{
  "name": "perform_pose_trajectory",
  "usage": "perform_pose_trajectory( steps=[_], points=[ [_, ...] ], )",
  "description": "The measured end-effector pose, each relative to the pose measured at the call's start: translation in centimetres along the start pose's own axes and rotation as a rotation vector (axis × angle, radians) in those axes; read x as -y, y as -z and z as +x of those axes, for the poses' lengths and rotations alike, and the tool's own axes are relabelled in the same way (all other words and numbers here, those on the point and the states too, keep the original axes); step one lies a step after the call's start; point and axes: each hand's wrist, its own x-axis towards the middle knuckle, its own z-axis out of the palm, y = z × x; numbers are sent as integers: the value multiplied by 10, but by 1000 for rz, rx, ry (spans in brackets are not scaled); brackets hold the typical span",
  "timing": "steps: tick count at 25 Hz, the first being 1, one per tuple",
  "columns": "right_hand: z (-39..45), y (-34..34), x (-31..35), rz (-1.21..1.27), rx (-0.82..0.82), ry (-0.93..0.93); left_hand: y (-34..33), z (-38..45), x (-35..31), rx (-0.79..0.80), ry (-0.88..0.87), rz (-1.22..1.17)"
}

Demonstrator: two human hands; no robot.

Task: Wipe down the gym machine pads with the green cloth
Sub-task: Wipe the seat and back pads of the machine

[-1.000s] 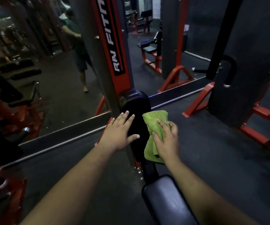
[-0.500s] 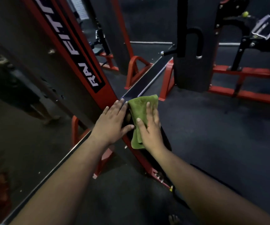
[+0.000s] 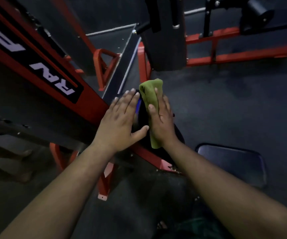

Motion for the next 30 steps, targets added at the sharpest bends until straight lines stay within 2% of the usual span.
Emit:
perform_pose_trajectory(
  steps=[3,5,7,10,11,13,17,20,22,24,25,28,30],
  points=[
    [-35,-11,-6,13,-65,34,-6,-1,6,-70,-76,-80],
    [-43,-13,-32,-18,-66,-20,-13,-2,8,-120,-90,-146],
    [-45,-7,-81,-23,-63,-221,-20,-1,9,-164,-92,-181],
    [-54,7,-158,54,-7,-658,-26,1,12,-248,-129,-174],
    [-56,9,-172,62,-3,-751,-26,2,12,-255,-141,-173],
    [-57,9,-171,80,-47,-800,-26,3,12,-239,-142,-165],
    [-70,-3,-88,201,-145,-622,-24,0,12,-230,-119,-163],
    [-70,-6,-18,188,-48,-289,-20,0,11,-187,-98,-197],
    [-60,-4,-10,73,3,-103,-19,-3,10,-162,-74,-223],
    [-54,-1,-47,-23,16,-31,-19,-6,7,-179,-56,-220],
    [-55,1,-79,-34,18,-86,-20,-5,6,-198,-45,-216],
    [-71,6,-168,80,0,-602,-23,-3,1,-226,-25,-198],
    [-78,6,-191,131,-20,-816,-22,-2,2,-230,-39,-204]
  ],
)
